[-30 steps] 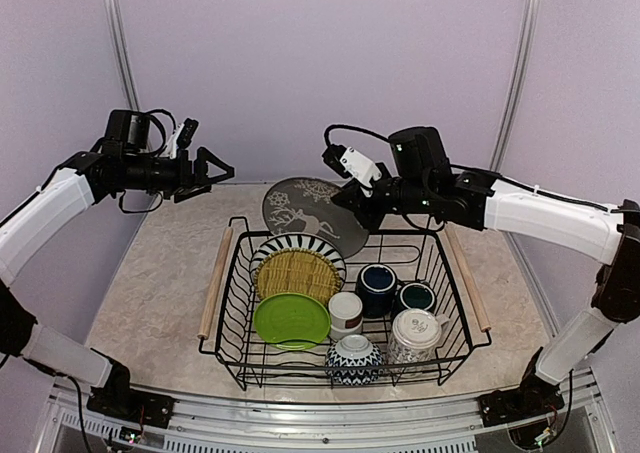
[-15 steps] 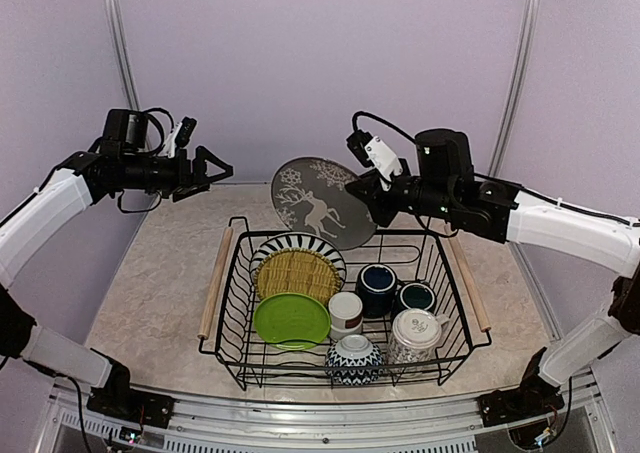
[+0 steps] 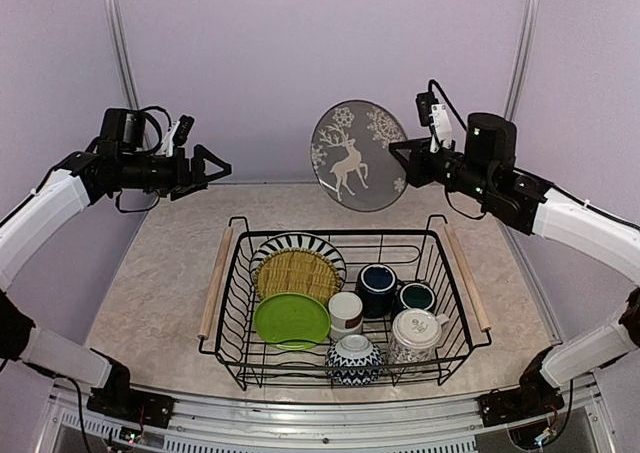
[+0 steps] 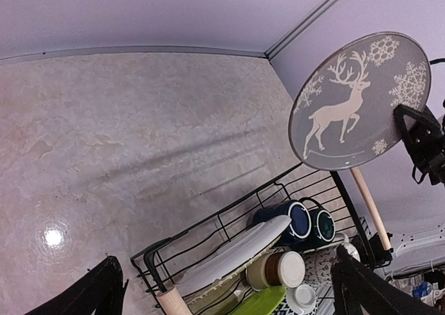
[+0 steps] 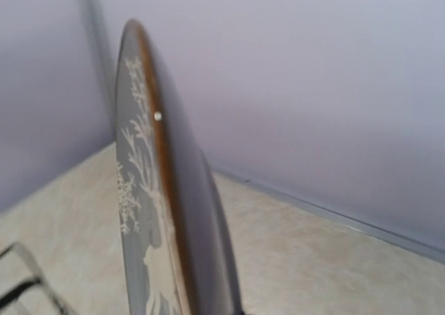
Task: Unload the mixed dishes from the dish rack
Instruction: Place the plate in the corner of the board.
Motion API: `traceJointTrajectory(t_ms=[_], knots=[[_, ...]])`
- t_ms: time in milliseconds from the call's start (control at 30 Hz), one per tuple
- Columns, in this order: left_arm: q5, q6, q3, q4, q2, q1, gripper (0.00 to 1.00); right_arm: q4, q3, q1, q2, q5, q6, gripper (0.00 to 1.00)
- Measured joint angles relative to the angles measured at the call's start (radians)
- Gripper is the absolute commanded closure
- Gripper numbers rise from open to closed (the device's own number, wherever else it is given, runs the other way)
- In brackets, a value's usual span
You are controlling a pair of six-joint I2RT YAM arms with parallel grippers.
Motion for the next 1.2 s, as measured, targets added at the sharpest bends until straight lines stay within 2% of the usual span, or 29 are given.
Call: traceJointTrajectory(t_ms=[367,600,700,800,933,1200], knots=[[0.0,0.0,0.0,0.0,-0.006,0.0,0.01,0.052,-0.098,-0.368,-0.015,0.015,0.414,1.0],[0.0,0.0,0.0,0.0,-0.006,0.0,0.01,0.066,-0.167,-0.58,0.012,-0.013,0.591,1.0],[0.0,-0.001,0.0,0.0,-0.006,0.0,0.01,0.096,-0.156,-0.651,0.082,-0.092,0.62,1.0],[0.001,-0.001,0.0,0.0,-0.006,0.0,0.01,0.084,-0.071,-0.692,0.227,-0.235,0.614,1.0],[0.002,-0.002,0.0,0.0,-0.006,0.0,0.01,0.098,0.033,-0.708,0.432,-0.443,0.606,1.0],[0.003,-0.003,0.0,0.0,-0.005,0.0,0.01,0.102,0.098,-0.706,0.67,-0.719,0.603,1.0]])
